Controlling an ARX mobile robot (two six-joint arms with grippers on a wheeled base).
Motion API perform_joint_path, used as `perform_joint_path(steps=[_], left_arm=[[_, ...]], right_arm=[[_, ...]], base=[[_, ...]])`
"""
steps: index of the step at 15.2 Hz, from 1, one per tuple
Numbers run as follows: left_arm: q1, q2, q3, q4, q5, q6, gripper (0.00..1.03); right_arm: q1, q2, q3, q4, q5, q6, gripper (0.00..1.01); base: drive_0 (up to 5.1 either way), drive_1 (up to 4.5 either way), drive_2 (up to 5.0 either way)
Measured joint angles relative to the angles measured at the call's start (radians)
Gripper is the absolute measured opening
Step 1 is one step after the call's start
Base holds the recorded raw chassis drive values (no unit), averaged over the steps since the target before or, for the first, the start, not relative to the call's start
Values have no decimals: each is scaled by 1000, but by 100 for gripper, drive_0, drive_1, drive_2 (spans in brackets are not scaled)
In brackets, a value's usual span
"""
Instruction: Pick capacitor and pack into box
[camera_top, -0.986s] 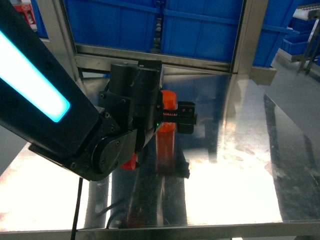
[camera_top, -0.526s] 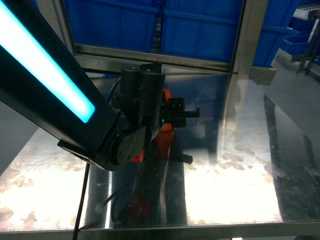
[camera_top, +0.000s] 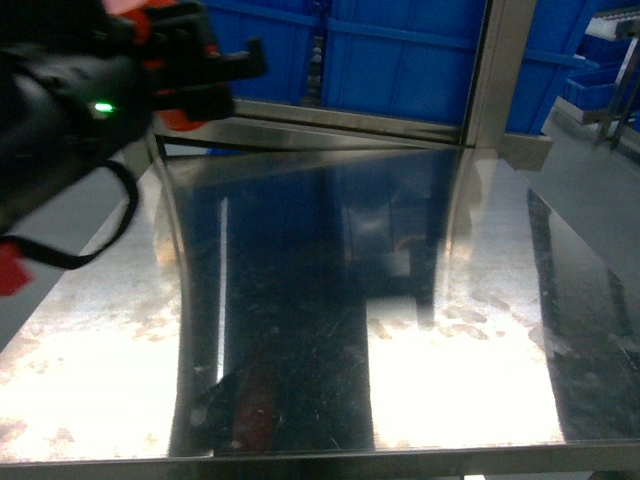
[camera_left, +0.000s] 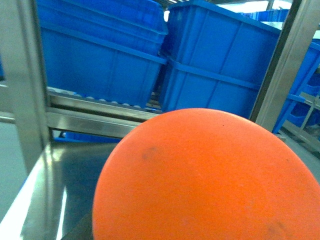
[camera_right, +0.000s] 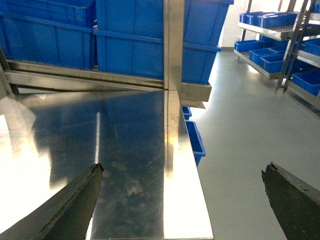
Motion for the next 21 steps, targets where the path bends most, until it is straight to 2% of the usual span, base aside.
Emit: perform_joint_path(steps=[3,5,6,7,8,10,11,12,14,15,16,21], left_arm=[[103,-417,-248,-134,82,15,44],[170,-763,-349,-314,162,-1,44],[209,-933,-387,-440,203,-5,44],[219,-1048,-398,-486,209,-8,44],[219,-1088,-394,-472,212,-8,44],[219,-1075,-393,-483,215,-8,44],[201,-1097,-357,-684,147,19,44],[231,-1186,-393,-880,95,85,44],[260,-1238,-475,-869,122,105,44],[330,-1261,-510,-868,205,108,44],[359,-1284,-536,-867,202,108,44],[352,-1402,-628,-883,218,109,44]], right_arm=[[0,0,0,0,0,0,98],[0,0,0,0,0,0,98],[0,0,0,0,0,0,98],[0,0,0,0,0,0,98],[0,0,0,0,0,0,98],[0,0,0,0,0,0,98],[0,0,0,0,0,0,98],[0,0,0,0,0,0,98],[0,0,0,0,0,0,98],[0,0,0,0,0,0,98],[0,0,0,0,1,0,98],[0,0,0,0,0,0,98]], base=[[0,0,0],[0,0,0],[0,0,0],[0,0,0],[0,0,0],[0,0,0],[0,0,0],[0,0,0],[0,0,0],[0,0,0],[0,0,0],[0,0,0]])
